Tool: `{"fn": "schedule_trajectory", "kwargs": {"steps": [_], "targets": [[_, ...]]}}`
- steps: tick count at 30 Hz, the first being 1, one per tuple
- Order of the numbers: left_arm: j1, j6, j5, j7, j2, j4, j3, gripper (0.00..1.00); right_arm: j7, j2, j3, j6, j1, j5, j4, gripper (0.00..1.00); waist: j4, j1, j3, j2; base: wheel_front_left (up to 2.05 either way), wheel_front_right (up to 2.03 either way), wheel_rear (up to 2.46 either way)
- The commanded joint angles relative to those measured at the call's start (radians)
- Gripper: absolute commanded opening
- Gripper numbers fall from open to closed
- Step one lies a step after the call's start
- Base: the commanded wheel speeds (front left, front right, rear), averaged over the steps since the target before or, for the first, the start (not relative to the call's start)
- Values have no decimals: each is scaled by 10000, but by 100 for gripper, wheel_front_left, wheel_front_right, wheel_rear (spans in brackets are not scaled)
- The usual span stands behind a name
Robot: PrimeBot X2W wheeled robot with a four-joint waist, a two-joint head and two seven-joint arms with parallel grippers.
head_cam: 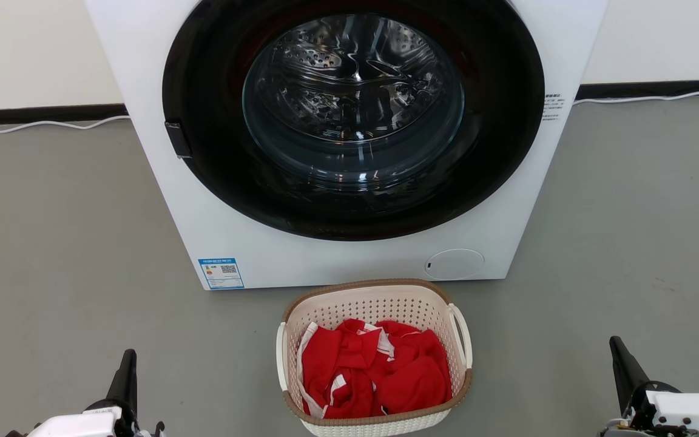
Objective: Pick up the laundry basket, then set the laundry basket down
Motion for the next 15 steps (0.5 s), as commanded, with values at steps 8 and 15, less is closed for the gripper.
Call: {"fn": "schedule_trajectory", "kwargs": {"steps": [8, 15], "targets": [[-473, -115, -56, 43, 178, -272, 330, 0, 75, -154, 194, 25, -437, 74, -290, 0, 0, 0, 0, 0, 0, 0, 0], [-473, -115, -57, 43, 177, -272, 329, 0, 75, -154, 194, 25, -437, 74, -290, 0, 0, 0, 0, 0, 0, 0, 0]]}}
